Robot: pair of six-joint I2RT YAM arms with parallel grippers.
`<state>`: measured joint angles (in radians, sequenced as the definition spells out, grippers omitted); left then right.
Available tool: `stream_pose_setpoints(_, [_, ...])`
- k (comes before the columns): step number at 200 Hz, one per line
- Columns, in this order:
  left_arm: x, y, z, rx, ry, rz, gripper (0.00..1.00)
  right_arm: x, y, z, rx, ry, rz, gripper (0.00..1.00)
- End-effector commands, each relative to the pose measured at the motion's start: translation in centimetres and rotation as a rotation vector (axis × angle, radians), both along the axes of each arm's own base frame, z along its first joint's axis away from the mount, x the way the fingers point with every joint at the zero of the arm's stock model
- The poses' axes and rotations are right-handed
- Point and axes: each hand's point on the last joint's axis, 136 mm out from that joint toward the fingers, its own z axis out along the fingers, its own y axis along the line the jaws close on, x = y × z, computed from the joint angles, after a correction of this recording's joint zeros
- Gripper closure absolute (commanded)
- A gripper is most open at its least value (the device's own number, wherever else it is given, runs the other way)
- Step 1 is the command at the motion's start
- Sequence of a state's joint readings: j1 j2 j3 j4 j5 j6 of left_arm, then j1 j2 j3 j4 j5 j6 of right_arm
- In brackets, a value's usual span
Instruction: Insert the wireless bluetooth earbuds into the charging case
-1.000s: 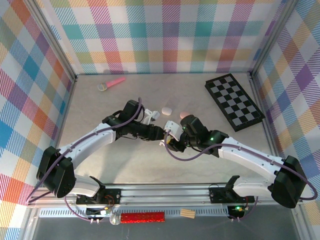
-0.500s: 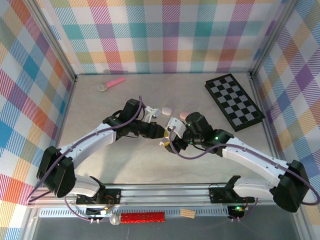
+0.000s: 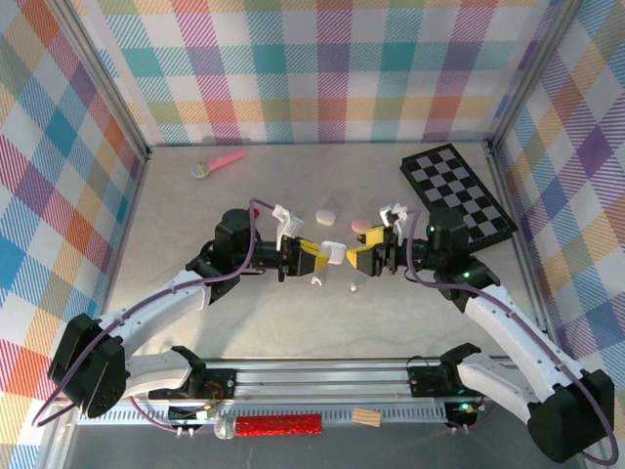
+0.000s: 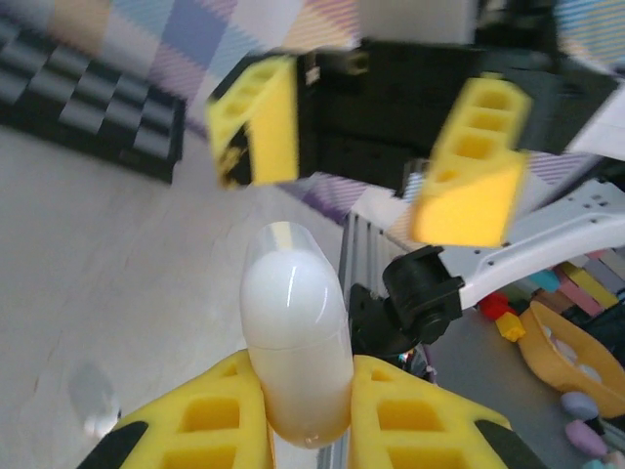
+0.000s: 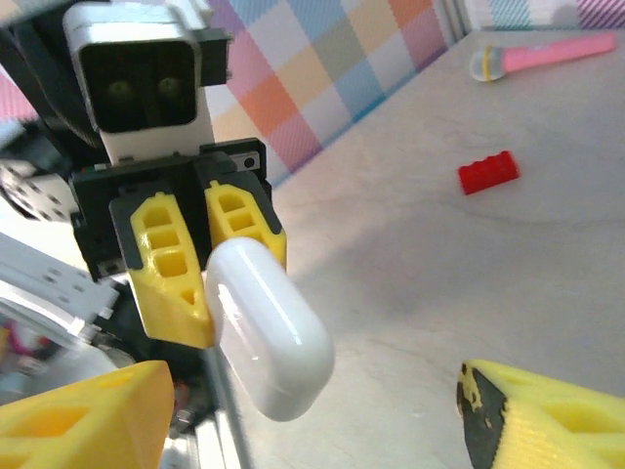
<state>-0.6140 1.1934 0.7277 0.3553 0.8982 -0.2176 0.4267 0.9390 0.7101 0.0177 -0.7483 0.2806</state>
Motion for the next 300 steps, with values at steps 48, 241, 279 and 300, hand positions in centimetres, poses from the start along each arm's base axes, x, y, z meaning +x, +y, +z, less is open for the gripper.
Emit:
stream_pose_setpoints(48, [-1.5,-0.5,6.0,-0.236,-0.213,-0.100,0.90,-1.3,1.6,5.2,0.177,0.021,0.203,0.43])
stream_pose_setpoints(241, [-1.8,-0.9,3.8,-0.072,-0.298,-0.097,0.60,-1.3,2.0,5.1,-0.015,-0.186,0.207,0.96])
stream_pose_setpoints(279, [-2.0,-1.1,4.2,-0.079,-0.314,-0.108,0.60,-1.4,2.3,4.6,-0.025,-0.176,0.221,0.97])
stream_pose_setpoints(300, [-1.9,-1.2,4.4,-0.085,-0.321,-0.109,0.63,-1.4,2.4,4.2,-0.033,-0.171,0.230,0.97])
